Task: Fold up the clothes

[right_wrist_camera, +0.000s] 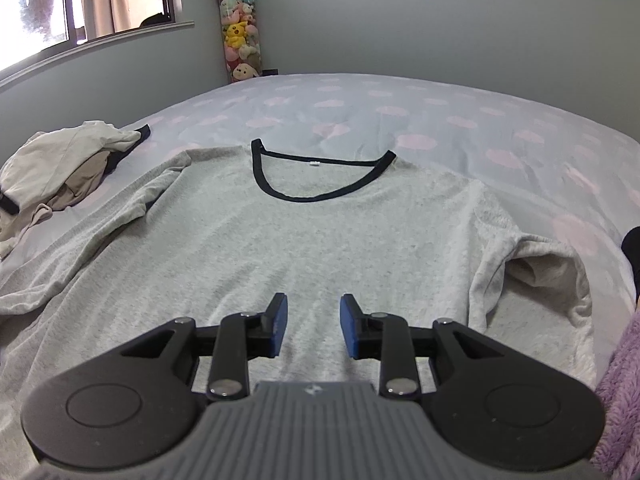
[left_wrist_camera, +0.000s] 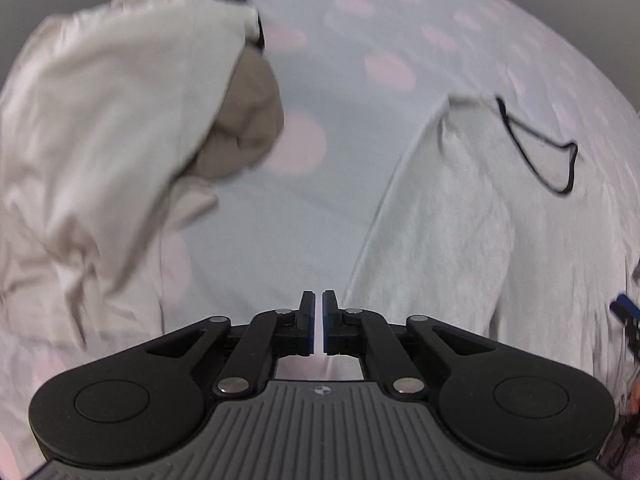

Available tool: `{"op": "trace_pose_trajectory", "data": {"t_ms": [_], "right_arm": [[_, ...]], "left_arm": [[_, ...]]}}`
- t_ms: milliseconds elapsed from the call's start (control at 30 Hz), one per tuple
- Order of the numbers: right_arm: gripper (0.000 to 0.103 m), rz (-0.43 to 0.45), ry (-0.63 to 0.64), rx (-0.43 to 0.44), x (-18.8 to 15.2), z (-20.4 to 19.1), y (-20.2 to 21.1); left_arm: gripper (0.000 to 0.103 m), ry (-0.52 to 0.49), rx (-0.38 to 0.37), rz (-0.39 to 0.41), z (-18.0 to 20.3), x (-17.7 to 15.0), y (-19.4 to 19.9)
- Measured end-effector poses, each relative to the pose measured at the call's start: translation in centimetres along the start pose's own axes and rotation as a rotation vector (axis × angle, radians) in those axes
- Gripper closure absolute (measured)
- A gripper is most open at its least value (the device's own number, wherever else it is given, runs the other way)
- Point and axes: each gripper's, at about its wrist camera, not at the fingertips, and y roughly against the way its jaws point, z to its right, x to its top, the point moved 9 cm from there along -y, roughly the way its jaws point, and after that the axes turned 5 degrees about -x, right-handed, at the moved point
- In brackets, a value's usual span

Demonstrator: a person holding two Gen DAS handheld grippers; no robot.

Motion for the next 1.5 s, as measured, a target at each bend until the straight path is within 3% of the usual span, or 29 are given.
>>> {"op": "trace_pose_trajectory", "data": {"t_ms": [33,100,233,267,333,400,667,933,1100,1233,1333,1433,1500], "right_arm": [[0.070,0.001,-0.003,0.002,0.1,0.0,-0.1],[0.069,0.003,-0.007,0.008,0.2,-0.2,-0.4],[0.069,-0.011,0.004,0.021,0.2,-0.8,-1.1],[0.069,-0.015,0.009,0.022,0.1,-1.0,-1.2],[0.069,-0.019,0.015,0.023,0.0,-1.1,-1.3],[0.069,-0.019,0.015,0.020,-0.1,-1.0,-1.3],[0.069,-0.027,0.007,0.004,-0.3,-0.6,-1.5],[0.065,-0.055,-0.005,-0.004,-0.6,-0.2,-2.0],[0.063,-0.079,-0.013,-0.004,-0.9,-0.1,-2.5],[0.062,-0.093,-0.017,-0.002,-1.1,-0.1,-2.8],[0.061,-0.095,-0.014,-0.005,-1.2,-0.2,-2.7],[0.061,-0.094,-0.011,-0.010,-1.2,-0.1,-2.6],[0.061,-0.079,-0.011,-0.021,-1.0,0.1,-2.0]], "left_arm": [[0.084,0.008,-0.016,-0.022,0.1,-0.7,-0.5],[0.061,0.037,-0.046,-0.058,0.1,-2.2,-1.4],[0.059,0.057,-0.031,-0.126,-0.3,-5.0,-3.4],[0.061,0.060,-0.035,-0.138,-0.4,-5.6,-3.8],[0.077,0.053,-0.053,-0.139,0.0,-6.3,-4.1],[0.100,0.038,-0.076,-0.123,0.5,-6.7,-4.0],[0.101,0.008,-0.050,0.049,0.0,-2.7,1.4],[0.101,0.002,0.080,0.150,-4.2,3.7,5.5],[0.101,0.019,0.197,0.137,-8.5,6.2,4.6],[0.100,0.045,0.219,0.158,-10.7,7.6,2.3],[0.094,0.097,0.205,0.189,-11.6,7.8,1.4],[0.074,0.099,0.235,0.246,-11.6,7.5,2.0],[0.059,0.046,0.290,0.309,-10.9,7.1,3.5]]}}
